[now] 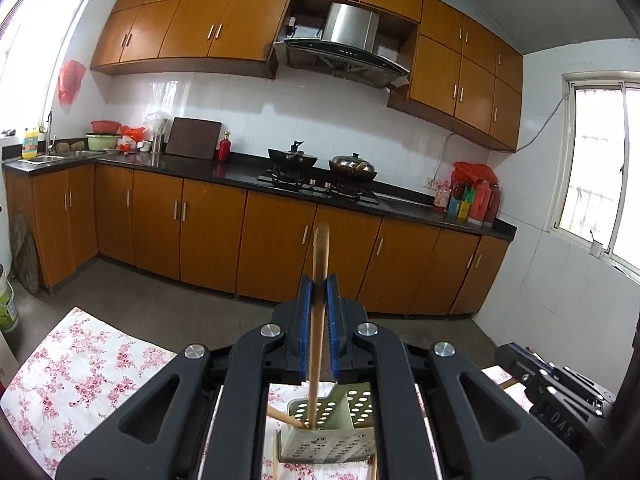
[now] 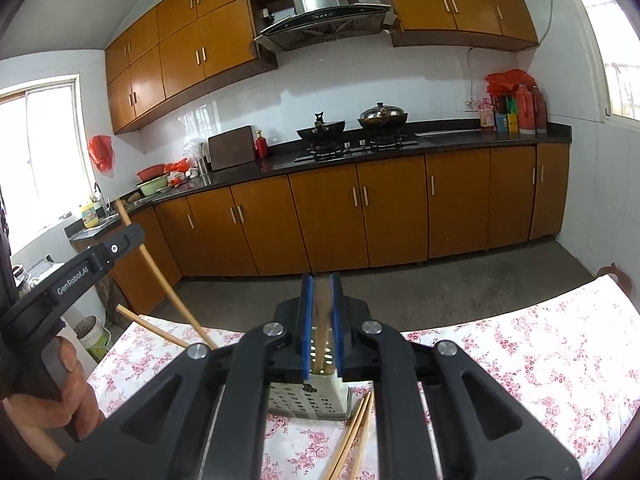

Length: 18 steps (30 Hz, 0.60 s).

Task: Organize utensils
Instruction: 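Drop the chopsticks into the green holder by opening both tools, then lower the left tool onto another chopstick and close it while the right grasps one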

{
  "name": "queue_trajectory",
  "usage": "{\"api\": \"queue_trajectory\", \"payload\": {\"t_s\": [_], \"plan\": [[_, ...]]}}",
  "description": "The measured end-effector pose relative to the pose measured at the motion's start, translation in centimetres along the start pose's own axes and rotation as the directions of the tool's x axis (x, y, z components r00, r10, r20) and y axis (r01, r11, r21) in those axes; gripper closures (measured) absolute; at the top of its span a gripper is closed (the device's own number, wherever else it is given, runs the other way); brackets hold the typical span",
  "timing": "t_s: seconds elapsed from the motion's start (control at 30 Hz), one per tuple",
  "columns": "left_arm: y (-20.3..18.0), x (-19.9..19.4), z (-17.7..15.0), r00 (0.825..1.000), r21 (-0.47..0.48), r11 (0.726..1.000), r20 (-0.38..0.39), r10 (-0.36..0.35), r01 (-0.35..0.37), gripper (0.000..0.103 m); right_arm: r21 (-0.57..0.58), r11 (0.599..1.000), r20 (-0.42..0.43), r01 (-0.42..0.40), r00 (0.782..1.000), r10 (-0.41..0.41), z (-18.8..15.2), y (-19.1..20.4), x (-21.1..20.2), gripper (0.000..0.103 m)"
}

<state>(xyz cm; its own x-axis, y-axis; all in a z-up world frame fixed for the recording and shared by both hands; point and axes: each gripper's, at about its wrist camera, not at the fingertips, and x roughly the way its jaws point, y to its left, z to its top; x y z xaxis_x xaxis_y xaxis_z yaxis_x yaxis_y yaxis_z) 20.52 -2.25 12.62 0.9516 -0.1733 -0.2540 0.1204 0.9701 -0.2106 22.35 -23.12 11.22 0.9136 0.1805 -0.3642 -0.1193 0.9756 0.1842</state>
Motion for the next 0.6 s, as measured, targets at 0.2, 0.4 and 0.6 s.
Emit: {"api": "queue_trajectory", "payload": {"t_s": [0.2,0.4,0.6], "plan": [[0.3,-1.6,0.7,1.0,-0.009,1.0,0.015,0.007,-0.007,0.095,0.004,0.999,0.041,0.032,0.999,-0.032,0.1,-0.8,-2.5,0.088],[1.6,-4.8,0.7,1.0,-0.017,1.0,0.019,0.011,-0.011,0.094,0.029,0.997,0.053,0.065,0.996,-0.066,-1.6,-2.5,-6.2,0.085],[4.2,-6.7,-3.2,0.996,-0.003,0.999,-0.077,0.047,-0.047,0.083,0.017,0.99,-0.065,0.137,0.989,-0.136,-7.6,-5.1,-6.9,0.083]]}}
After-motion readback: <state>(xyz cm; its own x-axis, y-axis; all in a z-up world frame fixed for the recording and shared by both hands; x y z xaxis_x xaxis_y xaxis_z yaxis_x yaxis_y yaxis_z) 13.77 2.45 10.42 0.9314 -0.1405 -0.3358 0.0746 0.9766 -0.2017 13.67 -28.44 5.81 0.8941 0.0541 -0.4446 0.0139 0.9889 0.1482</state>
